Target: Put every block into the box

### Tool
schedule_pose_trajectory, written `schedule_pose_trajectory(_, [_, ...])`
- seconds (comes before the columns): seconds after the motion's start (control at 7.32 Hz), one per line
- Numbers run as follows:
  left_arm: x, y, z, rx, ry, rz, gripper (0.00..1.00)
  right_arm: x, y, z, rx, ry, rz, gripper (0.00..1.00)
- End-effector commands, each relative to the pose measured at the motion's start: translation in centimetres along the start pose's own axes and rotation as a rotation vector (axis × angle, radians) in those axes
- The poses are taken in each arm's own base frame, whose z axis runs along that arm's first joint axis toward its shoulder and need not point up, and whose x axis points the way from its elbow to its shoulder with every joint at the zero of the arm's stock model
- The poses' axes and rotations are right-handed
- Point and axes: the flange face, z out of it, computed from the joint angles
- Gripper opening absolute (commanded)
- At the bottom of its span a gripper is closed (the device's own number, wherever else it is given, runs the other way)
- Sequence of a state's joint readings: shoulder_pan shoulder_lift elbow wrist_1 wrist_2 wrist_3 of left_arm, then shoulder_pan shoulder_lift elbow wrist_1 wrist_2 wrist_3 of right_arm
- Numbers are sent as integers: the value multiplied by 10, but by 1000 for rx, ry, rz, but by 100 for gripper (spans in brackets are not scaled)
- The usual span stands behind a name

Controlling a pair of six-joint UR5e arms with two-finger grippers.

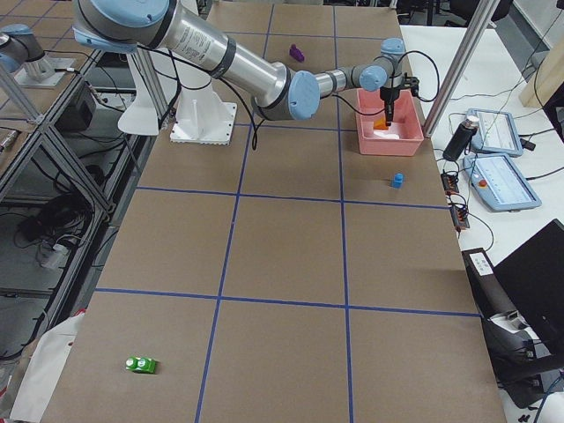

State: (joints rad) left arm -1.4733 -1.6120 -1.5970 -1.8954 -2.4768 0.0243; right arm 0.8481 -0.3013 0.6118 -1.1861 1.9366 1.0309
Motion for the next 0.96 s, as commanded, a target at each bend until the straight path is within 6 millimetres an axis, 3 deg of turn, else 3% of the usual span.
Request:
schedule_pose_trajectory(0.0, [78, -37, 30, -20, 42, 58, 100, -6, -4, -20, 17, -30, -17, 99])
schedule_pose_trajectory(0.27, [144, -34, 60, -52, 1, 113, 100, 12, -4, -73, -21, -40, -16, 99])
schedule_pose_trajectory(0.41, [165, -13, 84, -88, -51, 157, 100, 36, 12, -89, -35, -26, -45, 99])
schedule_pose_trajectory(0.55, [180, 6, 101, -118, -91, 199, 100, 60, 24, -108, -43, -31, -71, 99])
schedule_pose_trajectory(0.82, [190, 58, 138, -182, -90, 272, 100, 114, 42, -128, -48, -66, -84, 99])
